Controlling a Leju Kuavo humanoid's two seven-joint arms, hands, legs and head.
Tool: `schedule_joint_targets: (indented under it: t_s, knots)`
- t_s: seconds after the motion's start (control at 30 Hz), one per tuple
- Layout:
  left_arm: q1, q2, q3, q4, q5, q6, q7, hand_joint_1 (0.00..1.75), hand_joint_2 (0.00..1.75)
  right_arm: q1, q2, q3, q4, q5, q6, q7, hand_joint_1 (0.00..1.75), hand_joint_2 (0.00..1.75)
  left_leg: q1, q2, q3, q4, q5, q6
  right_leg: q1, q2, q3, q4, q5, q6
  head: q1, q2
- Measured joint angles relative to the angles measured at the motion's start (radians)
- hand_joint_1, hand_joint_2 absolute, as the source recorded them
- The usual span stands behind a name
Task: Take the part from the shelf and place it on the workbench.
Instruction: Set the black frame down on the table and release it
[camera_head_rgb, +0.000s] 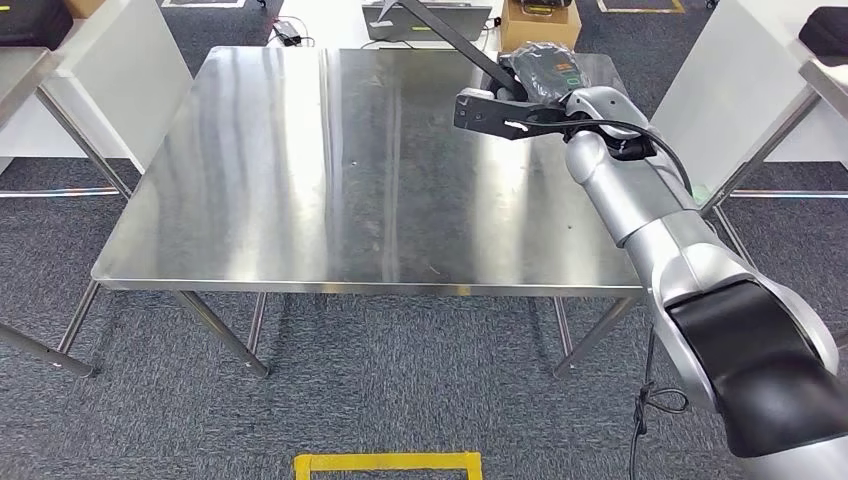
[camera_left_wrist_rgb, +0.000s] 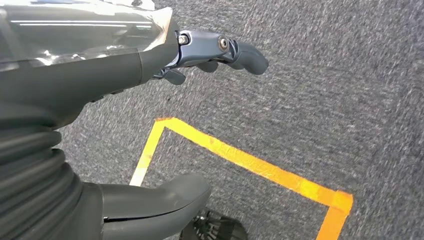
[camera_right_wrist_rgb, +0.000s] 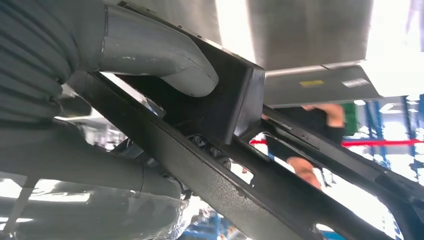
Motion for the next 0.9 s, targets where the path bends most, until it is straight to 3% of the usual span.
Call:
schedule_joint_targets:
  t_s: [0.07, 0.1, 0.13, 0.17, 0.23, 0.3, 0.37, 0.47, 0.53, 0.6, 0.63, 0.67, 0.73, 0.77, 0.83, 0.9]
  knots:
    - [-0.001, 0.0, 0.0, 0.0, -0.001, 0.0, 0.001, 0.0, 1.75, 0.004, -0.005, 0.0, 0.002, 0.002, -0.003, -0.004, 1.75, 1.75, -0.003, -0.002, 0.006, -0.001, -0.006, 0.011, 0.001, 0.001, -0.082, 0.14, -0.042, -0.006, 0.0, 0.0]
    - [0.0, 0.0, 0.0, 0.0, -0.001, 0.0, 0.002, 0.0, 1.75, 0.008, -0.007, 0.001, 0.005, 0.003, -0.004, -0.005, 1.75, 1.75, -0.004, -0.003, 0.01, 0.0, -0.01, 0.013, 0.002, 0.001, -0.12, 0.194, -0.052, -0.004, 0.0, 0.0]
    - [0.0, -0.001, 0.0, 0.0, -0.001, 0.0, 0.002, 0.0, 1.75, 0.013, -0.008, 0.001, 0.008, 0.003, -0.004, -0.006, 1.75, 1.75, -0.004, -0.005, 0.015, 0.0, -0.015, 0.013, 0.002, 0.002, -0.139, 0.211, -0.045, 0.001, 0.0, 0.0]
    - [0.0, -0.002, 0.0, 0.0, -0.001, 0.0, 0.002, 0.0, 1.75, 0.016, -0.008, 0.001, 0.01, 0.004, -0.004, -0.006, 1.75, 1.75, -0.005, -0.006, 0.021, 0.001, -0.02, 0.012, 0.002, 0.001, -0.137, 0.188, -0.022, 0.009, 0.0, 0.0]
    - [0.0, -0.002, 0.0, 0.0, -0.002, 0.0, 0.002, 0.0, 1.75, 0.017, -0.009, 0.001, 0.013, 0.003, -0.005, -0.007, 1.75, 1.75, -0.006, -0.009, 0.035, 0.005, -0.035, 0.007, 0.0, 0.0, -0.085, 0.049, 0.053, 0.024, 0.001, 0.0]
    - [-0.001, -0.002, 0.0, 0.0, -0.003, 0.0, 0.003, 0.0, 1.75, 0.013, -0.009, 0.002, 0.015, 0.004, -0.007, -0.009, 1.75, 1.75, -0.01, -0.01, 0.042, 0.012, -0.05, -0.003, 0.002, 0.0, -0.033, -0.061, 0.099, 0.02, 0.0, 0.0]
    - [-0.002, -0.002, 0.0, 0.0, -0.004, 0.0, 0.005, 0.0, 1.75, 0.012, -0.009, 0.002, 0.017, 0.005, -0.009, -0.01, 1.75, 1.75, -0.011, -0.01, 0.044, 0.014, -0.059, -0.012, 0.007, 0.0, -0.019, -0.08, 0.1, 0.003, -0.001, 0.0]
    - [-0.003, -0.002, 0.0, 0.0, -0.006, 0.0, 0.007, 0.0, 1.75, 0.012, -0.011, 0.003, 0.02, 0.008, -0.009, -0.011, 1.75, 1.75, -0.007, -0.007, 0.033, 0.041, -0.081, -0.03, -0.003, 0.001, -0.009, -0.085, 0.092, -0.021, -0.002, 0.0]
    - [-0.004, -0.002, 0.0, 0.0, -0.007, 0.0, 0.008, 0.0, 1.75, 0.011, -0.011, 0.005, 0.024, 0.01, -0.009, -0.013, 1.75, 1.75, -0.001, -0.004, -0.022, 0.146, -0.126, -0.045, -0.007, 0.0, 0.003, -0.087, 0.084, -0.035, -0.002, 0.0]
    - [-0.003, -0.001, 0.0, 0.0, -0.008, 0.0, 0.01, 0.0, 1.75, 0.013, -0.011, 0.009, 0.03, 0.01, -0.009, -0.014, 1.75, 1.75, 0.006, -0.002, -0.103, 0.275, -0.164, -0.055, -0.006, 0.001, 0.011, -0.086, 0.076, -0.041, -0.002, 0.0]
    - [-0.003, -0.001, 0.0, 0.0, -0.008, 0.0, 0.011, 0.0, 1.75, 0.015, -0.011, 0.012, 0.033, 0.01, -0.009, -0.014, 1.75, 1.75, 0.009, -0.002, -0.129, 0.302, -0.157, -0.057, -0.006, 0.001, 0.016, -0.086, 0.072, -0.041, -0.002, 0.0]
    - [-0.002, -0.001, 0.0, 0.001, -0.008, 0.0, 0.011, 0.0, 1.75, 0.018, -0.011, 0.014, 0.035, 0.011, -0.009, -0.014, 1.75, 1.75, 0.011, -0.001, -0.136, 0.29, -0.13, -0.058, -0.006, 0.002, 0.022, -0.086, 0.066, -0.039, -0.002, 0.0]
    - [-0.003, 0.0, 0.0, 0.001, -0.008, 0.0, 0.012, 0.0, 1.75, 0.02, -0.011, 0.016, 0.039, 0.011, -0.009, -0.014, 1.75, 1.75, 0.012, 0.001, -0.096, 0.165, -0.038, -0.052, -0.007, 0.004, 0.04, -0.086, 0.053, -0.033, -0.002, 0.0]
    - [-0.003, 0.0, 0.0, 0.001, -0.008, 0.0, 0.012, 0.0, 1.75, 0.019, -0.012, 0.017, 0.041, 0.011, -0.009, -0.014, 1.75, 1.75, 0.01, 0.002, -0.066, 0.1, -0.006, -0.048, -0.004, 0.004, 0.047, -0.087, 0.047, -0.029, -0.002, 0.0]
    - [-0.004, 0.001, 0.0, 0.001, -0.01, 0.0, 0.012, 0.0, 1.75, 0.015, -0.013, 0.018, 0.045, 0.012, -0.01, -0.014, 1.75, 1.75, 0.004, 0.003, -0.027, 0.026, 0.01, -0.037, 0.0, 0.004, 0.052, -0.087, 0.04, -0.021, -0.002, 0.0]
    - [-0.005, 0.0, -0.001, 0.001, -0.013, -0.001, 0.012, 0.0, 1.75, 0.015, -0.013, 0.021, 0.051, 0.017, -0.01, -0.015, 1.75, 1.75, 0.001, 0.002, -0.018, 0.016, 0.001, -0.03, 0.004, 0.004, 0.051, -0.089, 0.038, -0.015, -0.001, 0.0]
